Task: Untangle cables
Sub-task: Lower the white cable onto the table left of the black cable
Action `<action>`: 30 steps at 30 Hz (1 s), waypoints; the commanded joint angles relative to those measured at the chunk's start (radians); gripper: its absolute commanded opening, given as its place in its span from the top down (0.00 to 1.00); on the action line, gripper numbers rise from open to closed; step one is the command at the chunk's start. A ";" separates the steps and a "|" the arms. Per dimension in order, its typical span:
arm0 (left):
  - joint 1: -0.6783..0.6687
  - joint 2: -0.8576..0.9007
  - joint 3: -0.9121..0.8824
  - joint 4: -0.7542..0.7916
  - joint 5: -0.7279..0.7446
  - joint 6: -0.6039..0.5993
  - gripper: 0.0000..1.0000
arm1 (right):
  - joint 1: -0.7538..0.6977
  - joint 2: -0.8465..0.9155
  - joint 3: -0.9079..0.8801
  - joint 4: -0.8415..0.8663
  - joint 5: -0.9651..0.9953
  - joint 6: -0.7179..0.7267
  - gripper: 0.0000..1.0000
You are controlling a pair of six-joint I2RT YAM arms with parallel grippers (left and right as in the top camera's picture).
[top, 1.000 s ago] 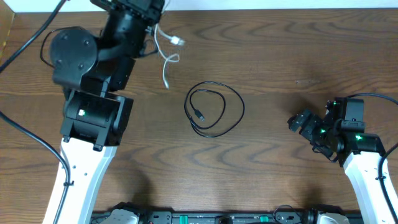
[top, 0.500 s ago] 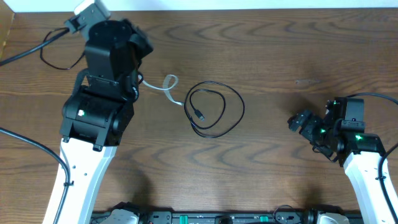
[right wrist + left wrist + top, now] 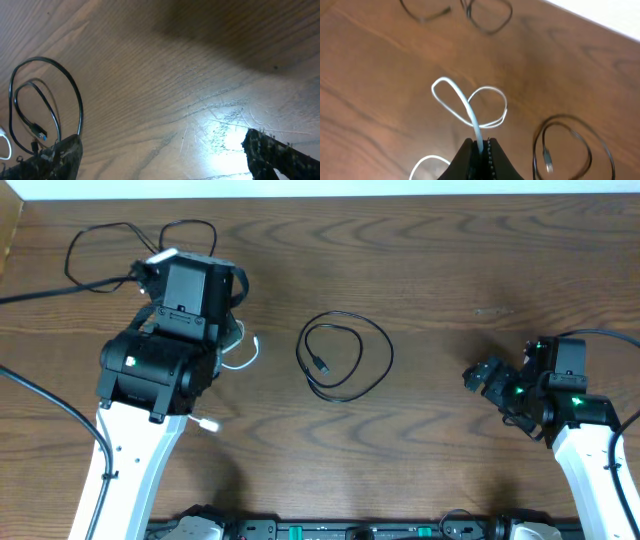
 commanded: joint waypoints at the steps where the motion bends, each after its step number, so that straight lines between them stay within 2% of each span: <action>1: 0.002 0.014 0.008 -0.034 0.129 -0.043 0.91 | -0.002 -0.006 0.015 -0.001 0.005 -0.010 0.01; 2: 0.002 0.023 0.008 -0.037 0.181 -0.043 0.86 | -0.002 -0.006 0.015 0.000 0.005 -0.010 0.01; 5: 0.002 0.052 0.007 -0.053 0.299 -0.043 0.83 | -0.002 -0.006 0.015 -0.001 0.005 -0.010 0.01; 8: 0.002 0.109 0.007 -0.095 0.314 -0.035 0.83 | -0.002 -0.006 0.015 -0.001 0.005 -0.010 0.01; 11: 0.003 0.180 0.007 -0.110 0.273 -0.035 0.69 | -0.002 -0.006 0.015 0.000 0.005 -0.010 0.01; 12: 0.004 0.196 0.007 -0.109 0.233 -0.035 0.61 | -0.002 -0.006 0.015 -0.001 0.005 -0.010 0.01; 15: 0.024 0.242 0.007 -0.091 0.084 -0.036 0.48 | -0.002 -0.006 0.015 0.000 0.005 -0.010 0.01; 18: 0.090 0.268 0.007 -0.061 0.080 -0.035 0.34 | -0.002 -0.006 0.015 -0.001 0.005 -0.010 0.01; 26: 0.344 0.351 0.007 0.027 0.102 -0.008 0.31 | -0.002 -0.006 0.015 -0.001 0.005 -0.010 0.01; 30: 0.408 0.449 0.007 0.059 0.257 0.089 0.32 | -0.002 -0.006 0.015 0.000 0.005 -0.010 0.01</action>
